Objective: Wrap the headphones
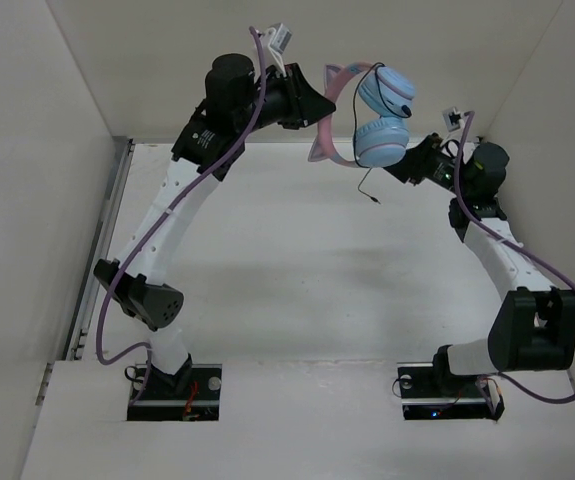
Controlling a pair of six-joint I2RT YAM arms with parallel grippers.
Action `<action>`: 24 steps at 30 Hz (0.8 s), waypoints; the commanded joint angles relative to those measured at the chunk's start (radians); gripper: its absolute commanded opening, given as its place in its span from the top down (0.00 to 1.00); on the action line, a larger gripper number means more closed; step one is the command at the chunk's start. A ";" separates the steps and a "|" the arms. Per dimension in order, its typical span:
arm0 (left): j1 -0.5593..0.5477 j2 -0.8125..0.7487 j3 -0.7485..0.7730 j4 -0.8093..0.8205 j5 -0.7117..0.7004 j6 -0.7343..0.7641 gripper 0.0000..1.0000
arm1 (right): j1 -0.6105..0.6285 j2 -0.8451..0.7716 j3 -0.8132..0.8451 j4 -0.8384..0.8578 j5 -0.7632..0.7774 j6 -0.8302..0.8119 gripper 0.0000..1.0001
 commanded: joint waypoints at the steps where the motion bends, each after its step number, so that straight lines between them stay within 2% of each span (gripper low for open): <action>1: 0.016 -0.047 0.048 0.108 0.024 -0.052 1.00 | -0.009 -0.019 0.038 0.024 -0.014 -0.036 0.55; 13: -0.008 -0.050 0.055 0.113 0.029 -0.055 1.00 | 0.096 0.004 0.058 0.023 0.001 -0.033 0.55; 24: -0.030 -0.050 0.091 0.107 0.029 -0.054 1.00 | 0.105 0.036 0.059 0.027 0.011 -0.041 0.55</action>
